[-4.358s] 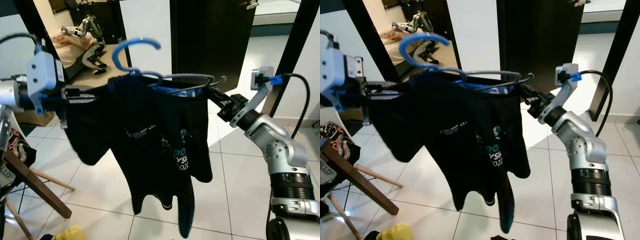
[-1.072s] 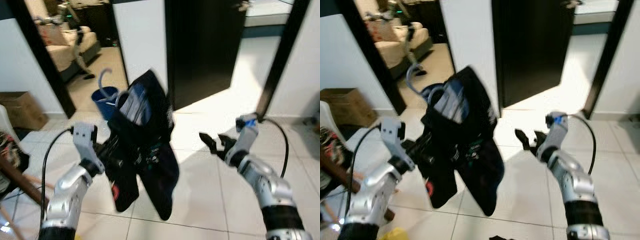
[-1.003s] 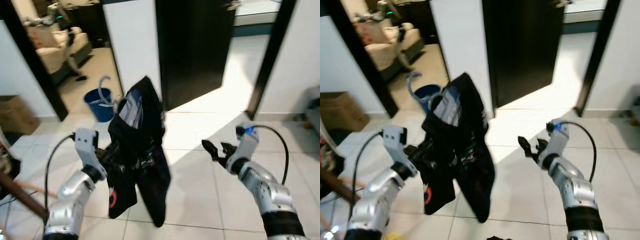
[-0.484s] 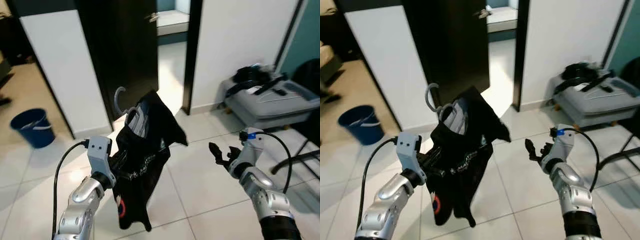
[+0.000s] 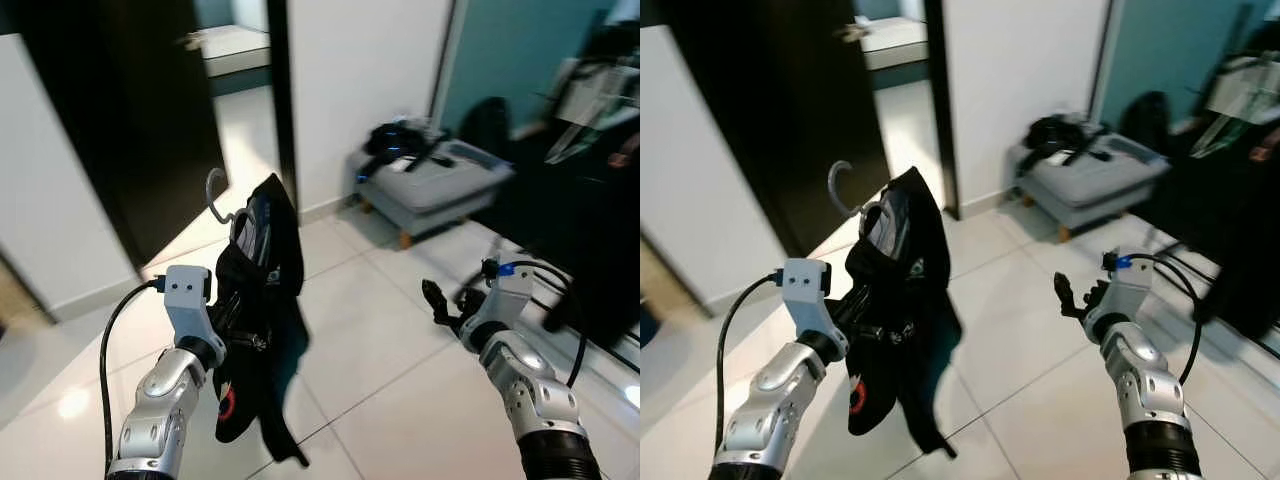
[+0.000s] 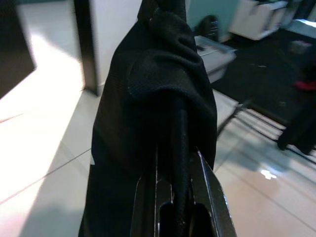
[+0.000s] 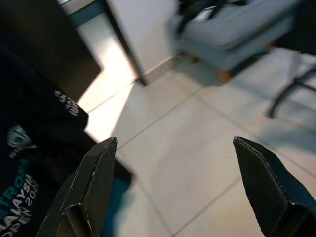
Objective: Hang hanger
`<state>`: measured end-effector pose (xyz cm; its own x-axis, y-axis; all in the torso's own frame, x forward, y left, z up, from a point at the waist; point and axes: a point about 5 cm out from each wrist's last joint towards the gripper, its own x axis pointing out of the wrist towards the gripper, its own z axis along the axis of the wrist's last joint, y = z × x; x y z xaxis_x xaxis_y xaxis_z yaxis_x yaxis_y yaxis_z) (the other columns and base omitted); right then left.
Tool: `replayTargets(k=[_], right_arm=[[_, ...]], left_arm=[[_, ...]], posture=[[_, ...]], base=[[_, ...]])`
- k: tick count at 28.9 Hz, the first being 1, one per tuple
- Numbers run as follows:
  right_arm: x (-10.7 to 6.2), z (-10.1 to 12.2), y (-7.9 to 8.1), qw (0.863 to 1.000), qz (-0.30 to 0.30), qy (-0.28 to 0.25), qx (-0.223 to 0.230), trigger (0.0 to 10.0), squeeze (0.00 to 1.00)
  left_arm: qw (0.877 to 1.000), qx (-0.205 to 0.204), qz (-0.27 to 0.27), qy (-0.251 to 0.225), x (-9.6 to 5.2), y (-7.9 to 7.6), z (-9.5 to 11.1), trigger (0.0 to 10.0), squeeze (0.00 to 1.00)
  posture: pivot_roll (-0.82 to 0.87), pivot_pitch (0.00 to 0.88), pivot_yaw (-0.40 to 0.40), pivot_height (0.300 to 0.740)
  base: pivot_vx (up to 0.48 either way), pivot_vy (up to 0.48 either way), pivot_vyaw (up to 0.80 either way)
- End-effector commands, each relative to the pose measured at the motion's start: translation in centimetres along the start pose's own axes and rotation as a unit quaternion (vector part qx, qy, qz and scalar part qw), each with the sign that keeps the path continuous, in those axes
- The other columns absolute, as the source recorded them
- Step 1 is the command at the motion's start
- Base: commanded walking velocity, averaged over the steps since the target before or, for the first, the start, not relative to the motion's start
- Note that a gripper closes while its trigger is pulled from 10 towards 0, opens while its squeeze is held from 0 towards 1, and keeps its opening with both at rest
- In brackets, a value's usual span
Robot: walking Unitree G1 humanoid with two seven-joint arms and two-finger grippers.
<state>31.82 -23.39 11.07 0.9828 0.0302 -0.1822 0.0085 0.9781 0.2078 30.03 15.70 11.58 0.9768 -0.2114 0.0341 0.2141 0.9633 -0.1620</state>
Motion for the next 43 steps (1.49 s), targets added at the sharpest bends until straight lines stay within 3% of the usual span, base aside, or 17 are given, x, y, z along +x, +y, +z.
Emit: replayTargets(k=[1,10,43], right_arm=[[0.2,-0.2,0.4,1.0,0.001,-0.001,-0.003,10.0,0.0],[0.1,-0.2,0.8,1.0,-0.005,-0.01,-0.006,10.0,0.0],[0.6,-0.2,1.2,1.0,-0.003,-0.014,-0.018,10.0,0.0]], left_arm=[[1.0,0.002,0.008,-0.018,0.3,0.3,0.7,10.0,0.0],[1.0,0.004,0.003,-0.009,0.7,0.5,0.6,10.0,0.0],[0.999,0.033,0.012,-0.007,1.5,0.9,0.8,10.0,0.0]], posture=[[-0.11,0.0,0.054,0.74],[-0.11,0.0,0.089,0.74],[-0.11,0.0,0.085,0.74]], base=[[0.0,0.0,-0.8],[0.0,0.0,-0.8],[0.0,0.0,-0.8]])
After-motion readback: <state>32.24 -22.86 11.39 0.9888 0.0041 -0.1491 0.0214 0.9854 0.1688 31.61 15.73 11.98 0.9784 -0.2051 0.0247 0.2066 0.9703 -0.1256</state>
